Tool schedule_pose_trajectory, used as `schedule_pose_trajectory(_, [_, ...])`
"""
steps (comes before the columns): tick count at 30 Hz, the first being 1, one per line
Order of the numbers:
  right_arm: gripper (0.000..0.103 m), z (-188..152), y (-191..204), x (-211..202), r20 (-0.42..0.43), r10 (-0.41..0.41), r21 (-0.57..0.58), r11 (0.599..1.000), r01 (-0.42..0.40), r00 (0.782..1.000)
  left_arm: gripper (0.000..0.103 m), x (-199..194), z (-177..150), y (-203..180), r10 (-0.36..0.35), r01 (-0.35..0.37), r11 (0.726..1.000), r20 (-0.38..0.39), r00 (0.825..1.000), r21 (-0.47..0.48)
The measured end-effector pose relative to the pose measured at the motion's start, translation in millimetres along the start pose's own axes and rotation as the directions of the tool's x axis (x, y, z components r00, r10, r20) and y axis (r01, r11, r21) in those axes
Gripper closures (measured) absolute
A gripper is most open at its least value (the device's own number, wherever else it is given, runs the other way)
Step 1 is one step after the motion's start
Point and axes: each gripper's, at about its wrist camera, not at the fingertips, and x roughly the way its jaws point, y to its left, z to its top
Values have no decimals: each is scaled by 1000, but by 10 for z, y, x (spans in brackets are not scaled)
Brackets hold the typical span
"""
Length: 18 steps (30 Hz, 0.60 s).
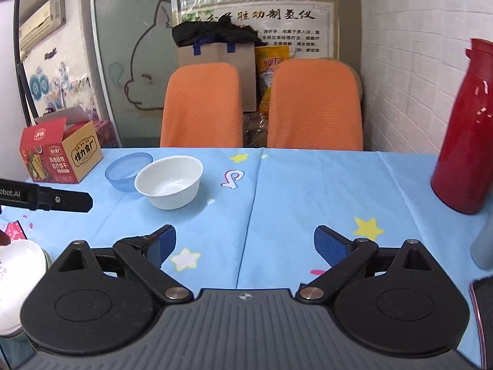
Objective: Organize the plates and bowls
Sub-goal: 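Move both tools to the white ceramic bowl and close on its rim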
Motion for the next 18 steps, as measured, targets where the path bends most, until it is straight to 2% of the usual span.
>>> schedule_pose_trajectory(4, [0, 255, 5, 471, -83, 41, -17, 999, -43, 996, 31, 399, 177, 213, -30, 20, 988, -63, 998, -156])
schedule_pose_trajectory(6, [0, 369, 34, 700, -108, 60, -24, 998, -63, 992, 31, 587, 252, 282, -25, 6, 976, -86, 996, -216])
schedule_pose_trajectory(10, [0, 532, 159, 1143, -148, 57, -83, 994, -70, 987, 31, 902, 375, 355, 18, -45, 964, -103, 994, -264])
schedule_pose_trajectory(13, [0, 573, 240, 1418, -173, 69, -122, 988, -91, 982, 31, 1056, 441, 471, 21, -55, 945, -109, 994, -321])
schedule_pose_trajectory(18, [0, 578, 278, 1757, -212, 85, -125, 986, -113, 974, 31, 1252, 462, 572, 72, -118, 921, -136, 988, -371])
